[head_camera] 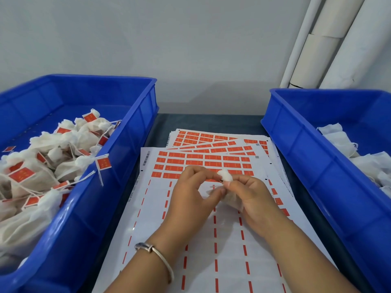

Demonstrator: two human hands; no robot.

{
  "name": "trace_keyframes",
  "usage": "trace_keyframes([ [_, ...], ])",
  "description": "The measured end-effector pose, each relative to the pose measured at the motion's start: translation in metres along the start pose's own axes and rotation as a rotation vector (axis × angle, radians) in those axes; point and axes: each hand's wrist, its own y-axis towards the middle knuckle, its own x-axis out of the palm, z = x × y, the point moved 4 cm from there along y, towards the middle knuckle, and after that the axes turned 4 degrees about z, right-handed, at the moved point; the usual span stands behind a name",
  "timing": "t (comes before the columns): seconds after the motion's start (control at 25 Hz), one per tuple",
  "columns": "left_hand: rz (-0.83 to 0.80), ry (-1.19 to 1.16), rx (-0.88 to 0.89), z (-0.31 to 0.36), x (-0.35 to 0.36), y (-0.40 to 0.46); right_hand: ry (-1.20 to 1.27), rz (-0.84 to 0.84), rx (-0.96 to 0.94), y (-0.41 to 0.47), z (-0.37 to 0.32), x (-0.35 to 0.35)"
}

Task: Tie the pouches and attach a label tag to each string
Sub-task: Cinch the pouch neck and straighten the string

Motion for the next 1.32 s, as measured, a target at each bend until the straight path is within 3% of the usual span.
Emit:
trace_keyframes([
  [0.36, 0.064, 0.123, 0.102, -0.004, -0.004, 0.003, -0.003, 0.004, -0.009, 0.000, 0.001, 0.000],
  [0.8, 0.140, 0.233, 0.010, -0.015, -0.010, 0.010, -0.035, -0.032, -0.030, 0.005, 0.007, 0.001],
  [1.04, 0.254, 0.163, -0.185, -0.028, -0.030, 0.019, -0.002, -0.161, 0.003, 0.001, 0.009, 0.002],
  [1.32, 0.322, 0.138, -0.156, -0.023, -0.035, 0.017, -0.088, -0.423, 0.043, -0.008, 0.005, 0.014],
])
